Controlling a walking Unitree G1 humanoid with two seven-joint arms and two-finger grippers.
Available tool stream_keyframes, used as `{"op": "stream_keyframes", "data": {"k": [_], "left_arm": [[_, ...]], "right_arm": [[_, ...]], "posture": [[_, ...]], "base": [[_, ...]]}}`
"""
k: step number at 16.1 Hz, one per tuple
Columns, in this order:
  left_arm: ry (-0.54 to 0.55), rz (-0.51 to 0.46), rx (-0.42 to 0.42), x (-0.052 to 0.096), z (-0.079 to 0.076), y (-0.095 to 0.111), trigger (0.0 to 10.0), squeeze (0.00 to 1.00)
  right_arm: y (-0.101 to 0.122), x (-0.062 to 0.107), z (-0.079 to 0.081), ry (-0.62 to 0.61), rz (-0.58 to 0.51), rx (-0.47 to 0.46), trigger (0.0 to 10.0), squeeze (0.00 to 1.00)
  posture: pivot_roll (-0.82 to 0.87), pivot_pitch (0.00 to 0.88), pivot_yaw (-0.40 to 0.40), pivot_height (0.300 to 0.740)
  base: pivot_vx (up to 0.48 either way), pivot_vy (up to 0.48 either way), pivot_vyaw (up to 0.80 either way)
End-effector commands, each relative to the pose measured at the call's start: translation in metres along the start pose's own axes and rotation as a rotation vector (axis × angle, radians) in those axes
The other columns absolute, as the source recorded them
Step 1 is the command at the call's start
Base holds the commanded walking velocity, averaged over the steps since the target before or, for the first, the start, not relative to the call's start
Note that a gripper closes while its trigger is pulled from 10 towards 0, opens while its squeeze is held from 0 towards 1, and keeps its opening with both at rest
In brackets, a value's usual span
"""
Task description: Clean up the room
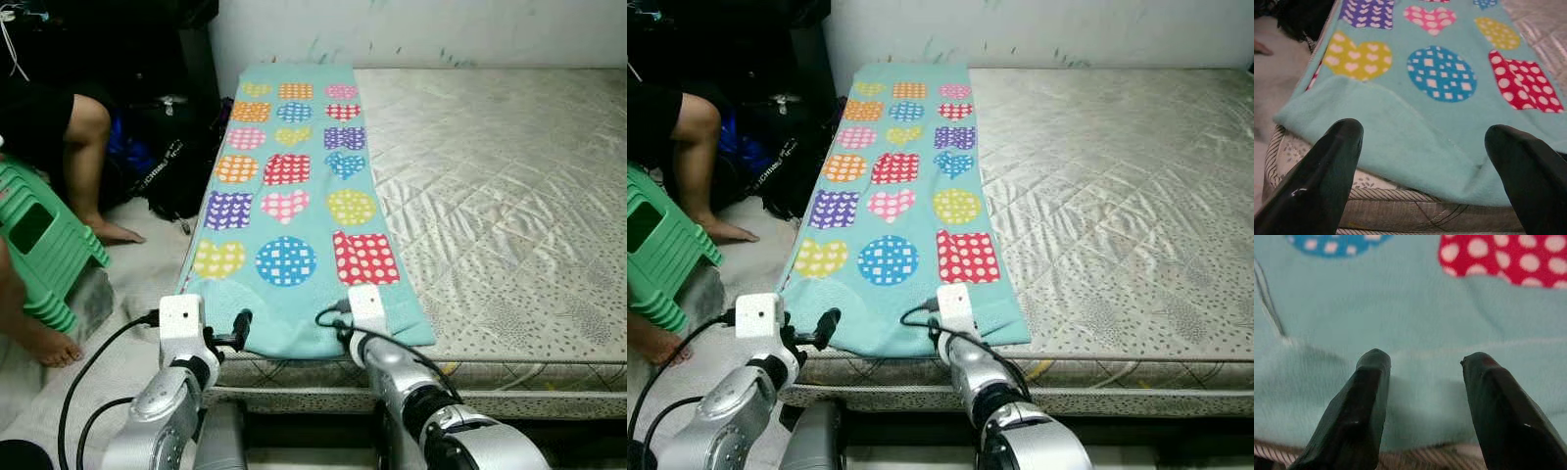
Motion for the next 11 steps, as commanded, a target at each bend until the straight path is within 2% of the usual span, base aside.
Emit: {"op": "stream_keyframes", "data": {"k": [1, 5, 8, 10, 11], "left_arm": [[-0.014, -0.010, 0.006, 0.004, -0.001, 0.001, 10.0, 0.00], [-0.043, -0.010, -0.004, 0.016, -0.009, -0.004, 10.0, 0.00], [-0.038, 0.002, 0.001, 0.022, -0.010, -0.008, 10.0, 0.00], [-0.038, -0.002, 0.011, 0.022, -0.012, -0.008, 10.0, 0.00], [-0.044, 0.000, 0.015, 0.022, -0.016, -0.009, 10.0, 0.00]], "right_arm": [[0.014, -0.001, -0.001, 0.004, -0.046, -0.035, 10.0, 0.00], [0.009, 0.002, -0.010, 0.000, -0.084, -0.079, 10.0, 0.00], [0.001, 0.006, -0.022, -0.017, -0.107, -0.032, 10.0, 0.00], [0.008, 0.008, -0.035, -0.067, -0.145, -0.023, 10.0, 0.00], [0.012, 0.008, -0.043, -0.093, -0.156, -0.052, 10.0, 1.00]], "posture": [[0.06, 0.019, 0.014, 0.587], [0.04, 0.117, 0.000, 0.587], [0.02, 0.169, -0.017, 0.587], [0.01, 0.187, -0.016, 0.587], [0.01, 0.196, -0.016, 0.587]], "base": [[0.000, 0.000, 0.00], [0.000, 0.000, 0.00], [0.000, 0.000, 0.00], [0.000, 0.000, 0.00], [0.000, 0.000, 0.00]]}}
Point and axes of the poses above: a point about 5 cm out from each wrist's last joint towards the gripper, its own x axis pointing back from the gripper into the wrist, its own y axis along the axis of the wrist's last joint, z = x × y, the point moved 5 cm from there along -x, pointing out of the wrist towards the gripper, and after that the axes turned 9 degrees about x, right-handed, at the moved point
